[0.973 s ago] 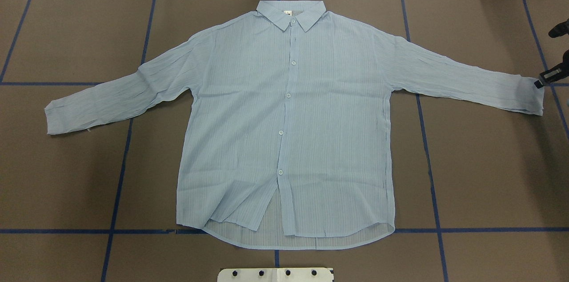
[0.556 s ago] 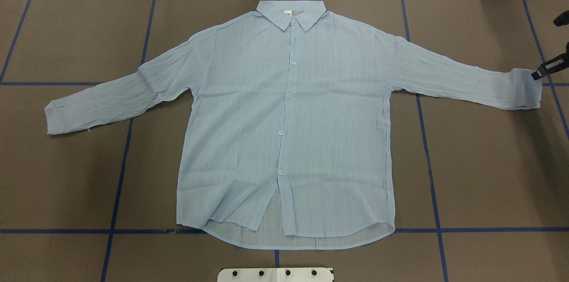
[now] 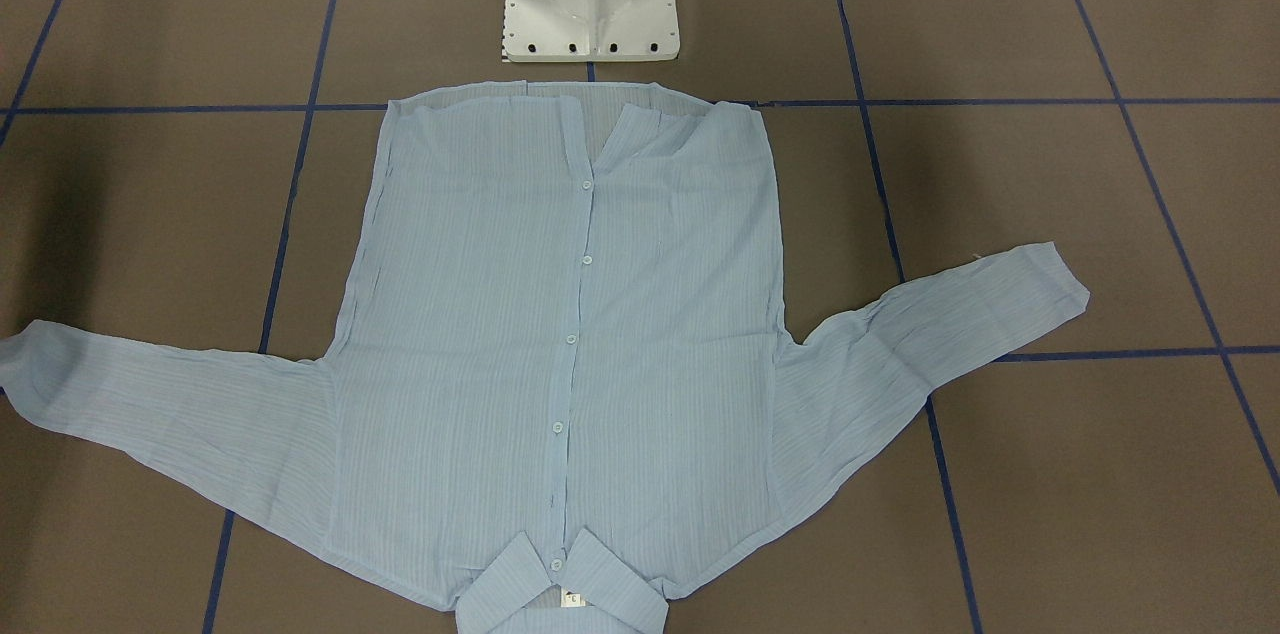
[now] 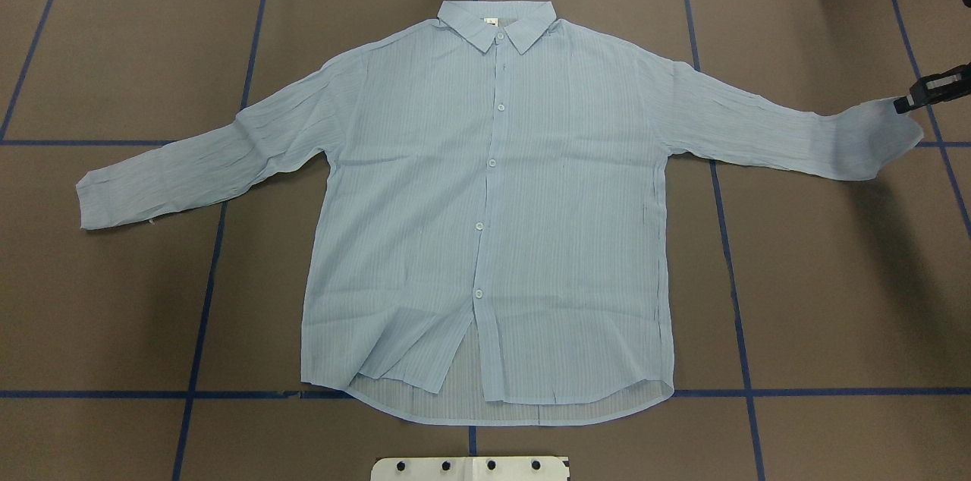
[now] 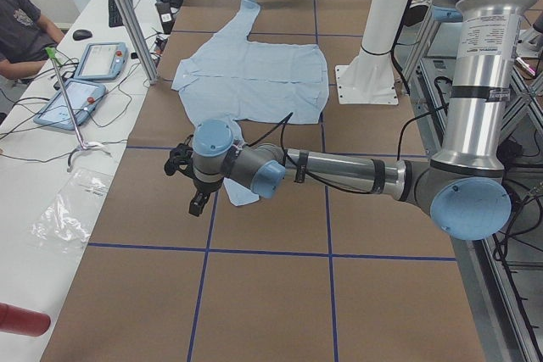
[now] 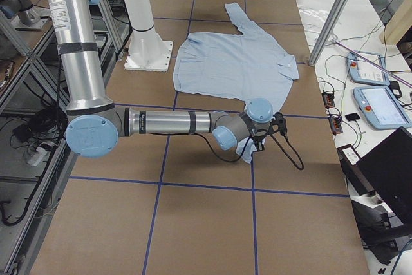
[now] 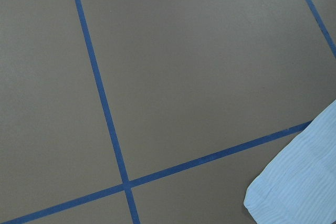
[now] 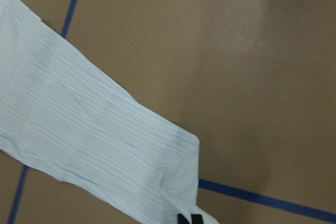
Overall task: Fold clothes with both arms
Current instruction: 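Carry the grasped sleeve with the right gripper across the shirt toward the collar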
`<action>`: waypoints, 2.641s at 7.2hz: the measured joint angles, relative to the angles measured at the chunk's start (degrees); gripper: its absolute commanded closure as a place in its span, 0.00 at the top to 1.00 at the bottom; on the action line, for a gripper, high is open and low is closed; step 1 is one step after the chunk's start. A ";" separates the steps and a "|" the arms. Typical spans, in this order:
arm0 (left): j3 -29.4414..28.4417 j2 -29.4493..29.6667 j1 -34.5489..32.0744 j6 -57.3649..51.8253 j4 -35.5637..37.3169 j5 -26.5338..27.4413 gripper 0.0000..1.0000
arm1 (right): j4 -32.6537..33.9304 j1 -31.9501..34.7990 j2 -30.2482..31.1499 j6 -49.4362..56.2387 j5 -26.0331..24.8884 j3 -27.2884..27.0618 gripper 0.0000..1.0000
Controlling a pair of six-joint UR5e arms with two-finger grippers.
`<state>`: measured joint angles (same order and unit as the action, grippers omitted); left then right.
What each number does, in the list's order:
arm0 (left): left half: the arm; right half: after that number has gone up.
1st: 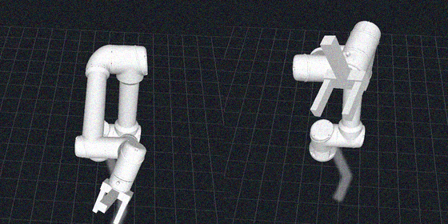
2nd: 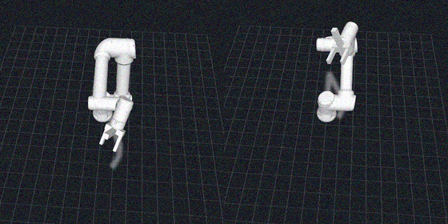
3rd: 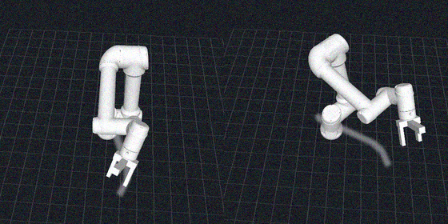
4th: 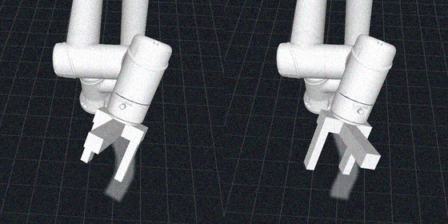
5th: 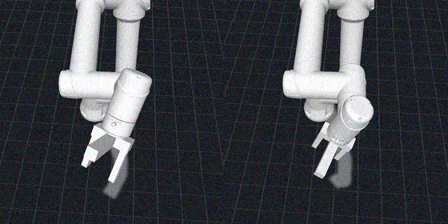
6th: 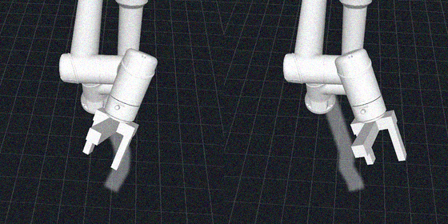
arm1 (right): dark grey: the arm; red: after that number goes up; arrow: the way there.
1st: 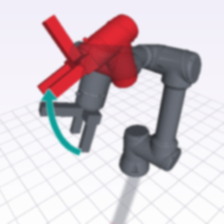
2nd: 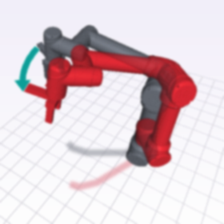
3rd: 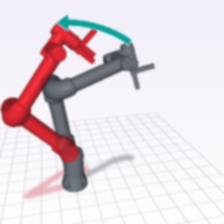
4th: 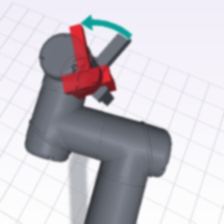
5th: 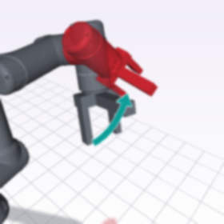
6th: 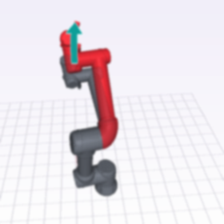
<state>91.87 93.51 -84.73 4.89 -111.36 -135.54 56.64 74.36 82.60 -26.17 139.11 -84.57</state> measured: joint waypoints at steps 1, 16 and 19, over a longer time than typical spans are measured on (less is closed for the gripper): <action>-0.27 0.04 0.00 -0.01 0.00 0.05 1.00 | -0.02 -2.65 0.80 -7.40 -0.29 -4.97 0.00; -7.11 -0.20 -0.23 -0.26 -5.80 0.42 1.00 | 6.10 -31.71 -48.46 -37.19 -28.13 15.57 0.00; -7.11 -0.04 -0.19 -0.23 -5.80 0.36 1.00 | 5.92 -33.19 -53.41 -36.40 -29.18 23.14 0.00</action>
<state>84.76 93.47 -84.92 4.66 -117.16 -135.17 62.56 41.17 29.19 -62.57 109.93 -61.44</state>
